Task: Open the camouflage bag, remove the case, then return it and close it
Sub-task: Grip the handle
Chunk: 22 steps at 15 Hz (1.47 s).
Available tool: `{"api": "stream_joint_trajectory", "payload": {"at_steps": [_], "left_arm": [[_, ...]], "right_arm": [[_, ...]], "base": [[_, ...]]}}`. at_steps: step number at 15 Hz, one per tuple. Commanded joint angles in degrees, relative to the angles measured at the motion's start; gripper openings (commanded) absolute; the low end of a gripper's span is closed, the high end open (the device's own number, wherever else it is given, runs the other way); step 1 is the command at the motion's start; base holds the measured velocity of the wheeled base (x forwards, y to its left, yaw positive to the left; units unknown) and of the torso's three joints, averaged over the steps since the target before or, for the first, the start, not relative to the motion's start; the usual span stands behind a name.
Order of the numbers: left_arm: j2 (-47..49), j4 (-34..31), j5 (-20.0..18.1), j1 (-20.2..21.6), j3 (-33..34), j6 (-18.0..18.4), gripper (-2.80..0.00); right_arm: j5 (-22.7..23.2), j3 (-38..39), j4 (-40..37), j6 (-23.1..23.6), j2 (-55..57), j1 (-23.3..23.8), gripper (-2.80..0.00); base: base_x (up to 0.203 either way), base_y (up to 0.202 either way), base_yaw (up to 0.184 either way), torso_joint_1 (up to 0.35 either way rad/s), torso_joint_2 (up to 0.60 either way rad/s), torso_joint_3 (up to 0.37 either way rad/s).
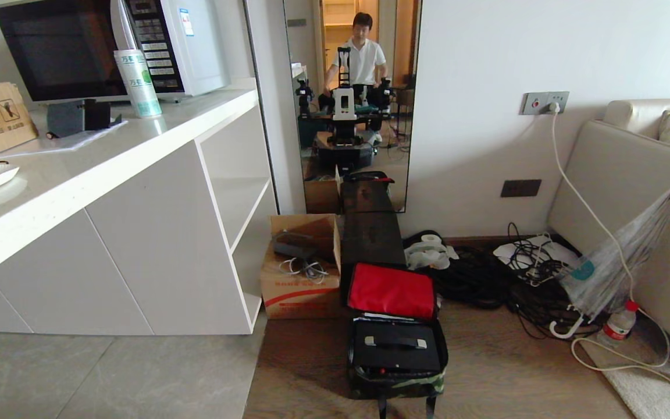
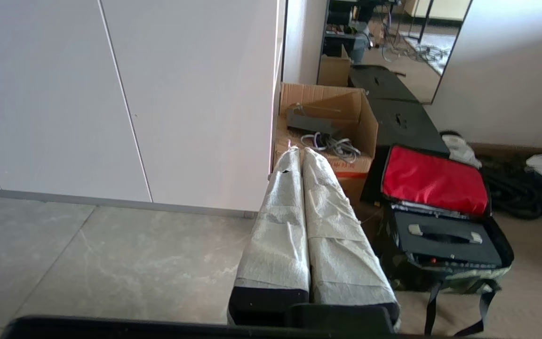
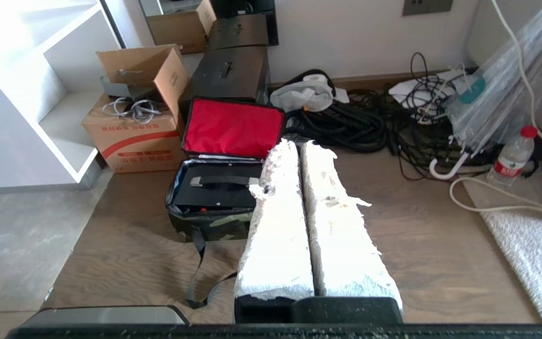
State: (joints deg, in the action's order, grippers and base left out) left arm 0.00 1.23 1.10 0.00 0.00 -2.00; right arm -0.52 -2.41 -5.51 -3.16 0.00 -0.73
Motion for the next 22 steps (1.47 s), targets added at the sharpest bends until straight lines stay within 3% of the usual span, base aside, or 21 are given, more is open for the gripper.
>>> {"api": "stream_joint_trajectory", "payload": {"at_steps": [1,22], "left_arm": [[0.02,-0.03,0.05,-0.08,0.44,0.20,-2.80],[0.00,0.09,-0.04,0.00,0.44,-0.20,-2.80]], "right_arm": [[0.00,0.02,-0.03,-0.01,0.02,0.03,-2.80],[0.00,0.00,-0.03,-0.01,0.09,0.03,-2.80]], "base": [[0.000,0.000,0.000,0.000,0.00,0.000],[0.000,0.000,0.000,0.000,0.00,0.000]]}}
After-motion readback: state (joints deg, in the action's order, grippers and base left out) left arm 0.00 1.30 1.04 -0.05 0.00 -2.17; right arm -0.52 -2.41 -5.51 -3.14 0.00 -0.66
